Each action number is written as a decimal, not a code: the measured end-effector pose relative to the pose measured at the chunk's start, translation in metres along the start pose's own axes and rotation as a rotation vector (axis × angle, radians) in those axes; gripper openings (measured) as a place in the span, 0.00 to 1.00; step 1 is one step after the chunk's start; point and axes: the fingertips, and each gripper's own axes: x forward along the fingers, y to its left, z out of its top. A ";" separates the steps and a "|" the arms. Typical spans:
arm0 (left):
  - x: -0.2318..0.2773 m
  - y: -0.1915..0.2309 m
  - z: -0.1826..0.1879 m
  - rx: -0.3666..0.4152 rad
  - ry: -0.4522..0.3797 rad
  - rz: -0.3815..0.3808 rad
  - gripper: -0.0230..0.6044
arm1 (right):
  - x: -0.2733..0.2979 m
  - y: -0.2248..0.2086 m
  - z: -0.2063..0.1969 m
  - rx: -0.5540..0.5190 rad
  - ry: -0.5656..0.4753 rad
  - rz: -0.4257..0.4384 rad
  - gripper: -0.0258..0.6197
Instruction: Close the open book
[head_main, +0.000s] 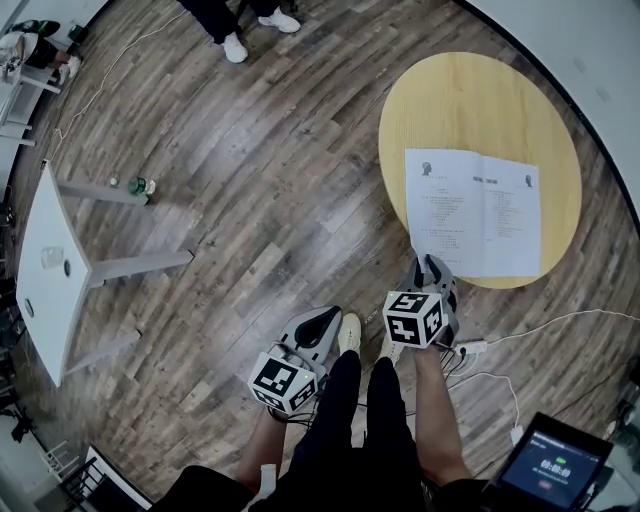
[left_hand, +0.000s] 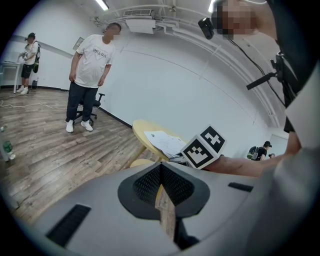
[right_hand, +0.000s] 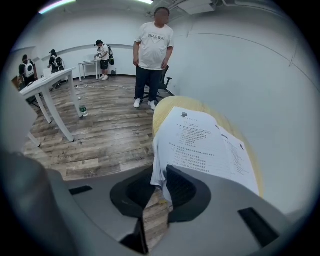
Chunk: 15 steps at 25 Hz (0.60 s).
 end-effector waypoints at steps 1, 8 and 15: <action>0.000 -0.001 0.001 0.001 -0.001 -0.001 0.03 | 0.000 -0.001 0.000 0.000 -0.001 -0.003 0.14; -0.001 -0.003 0.004 0.005 -0.006 -0.001 0.03 | -0.001 -0.004 0.001 0.000 -0.001 0.012 0.07; 0.000 -0.006 0.004 0.016 -0.009 -0.001 0.03 | 0.000 -0.007 0.002 0.006 -0.010 0.027 0.07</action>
